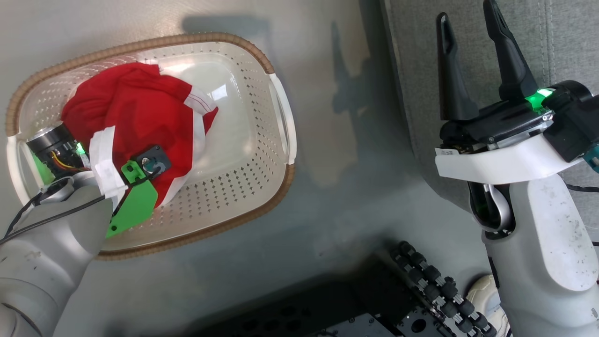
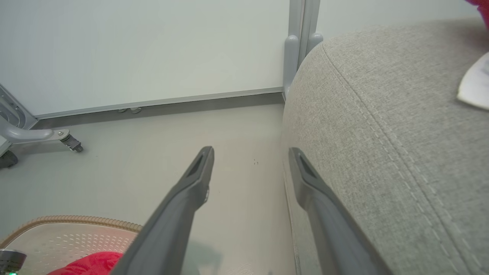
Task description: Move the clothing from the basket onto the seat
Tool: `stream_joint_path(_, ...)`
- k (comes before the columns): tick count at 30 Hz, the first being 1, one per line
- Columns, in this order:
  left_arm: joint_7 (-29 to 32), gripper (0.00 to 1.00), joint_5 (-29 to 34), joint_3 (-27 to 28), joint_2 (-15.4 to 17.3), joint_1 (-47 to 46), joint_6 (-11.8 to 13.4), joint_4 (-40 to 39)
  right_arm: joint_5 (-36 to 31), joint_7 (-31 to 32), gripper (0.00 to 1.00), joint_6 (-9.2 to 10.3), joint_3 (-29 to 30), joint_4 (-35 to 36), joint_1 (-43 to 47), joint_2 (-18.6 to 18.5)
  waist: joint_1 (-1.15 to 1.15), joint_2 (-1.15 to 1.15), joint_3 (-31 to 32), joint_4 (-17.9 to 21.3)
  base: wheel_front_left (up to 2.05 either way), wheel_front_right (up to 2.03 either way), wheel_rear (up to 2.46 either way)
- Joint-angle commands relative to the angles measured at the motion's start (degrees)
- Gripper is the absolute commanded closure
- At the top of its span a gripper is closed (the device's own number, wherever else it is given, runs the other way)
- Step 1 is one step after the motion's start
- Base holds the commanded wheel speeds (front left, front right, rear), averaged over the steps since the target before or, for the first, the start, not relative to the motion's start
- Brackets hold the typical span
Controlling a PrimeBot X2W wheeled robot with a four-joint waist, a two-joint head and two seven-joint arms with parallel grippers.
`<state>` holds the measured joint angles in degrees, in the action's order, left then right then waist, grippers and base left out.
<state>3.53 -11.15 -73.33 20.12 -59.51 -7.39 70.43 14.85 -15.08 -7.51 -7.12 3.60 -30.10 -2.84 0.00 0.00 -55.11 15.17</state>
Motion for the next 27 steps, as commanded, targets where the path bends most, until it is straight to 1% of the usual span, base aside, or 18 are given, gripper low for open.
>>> stream_joint_path(1,0.4,0.0,0.4,-0.1,0.1,-1.1,-0.1,0.0,0.2,-0.1,0.0,0.04,0.3,0.4,-0.7,-0.1,0.0,0.0,-1.0,0.2,0.0,0.0,0.0)
stream_joint_path(2,0.5,0.0,0.7,-0.1,-0.1,-1.0,-0.1,0.0,0.2,-0.1,0.0,0.04,0.3,0.4,-0.7,-0.1,0.0,0.0,-1.2,0.2,0.0,0.0,0.0)
stream_joint_path(3,0.8,0.68,1.2,-0.1,-0.4,-0.9,-0.1,-0.2,0.2,-0.1,0.0,0.04,0.4,0.5,-0.7,-0.1,0.0,0.0,-1.4,0.2,0.0,0.0,0.0)
stream_joint_path(4,0.9,1.0,1.5,-0.1,-0.6,-0.8,-0.1,-0.3,0.2,-0.1,0.0,0.04,0.6,0.5,-0.7,-0.1,0.0,0.0,-1.6,0.1,0.0,0.0,0.0)
stream_joint_path(9,1.5,1.0,2.1,-0.1,-2.1,-0.7,-0.1,-0.7,-0.2,-0.1,0.0,0.04,1.0,0.3,-0.7,-0.1,0.0,0.0,-1.7,-0.4,0.0,0.0,0.0)
stream_joint_path(15,-2.3,1.0,-2.6,0.1,-3.0,-1.3,-0.1,-1.8,-0.1,-0.1,0.0,0.04,1.0,-0.4,-1.0,-0.1,0.0,0.0,0.0,-0.8,0.0,0.0,0.0)
stream_joint_path(22,-6.6,1.0,-4.6,0.0,-4.9,-1.5,-0.1,-2.6,-0.5,-0.1,0.0,0.04,1.8,-2.1,-0.2,-0.1,0.0,0.0,3.5,-2.1,0.0,0.0,0.0)
stream_joint_path(27,-10.1,1.0,-6.2,0.0,-6.8,-0.4,-0.1,-2.6,-0.9,-0.1,0.0,0.04,2.0,-3.1,0.5,-0.1,0.0,0.0,7.3,-3.2,0.0,0.0,0.0)
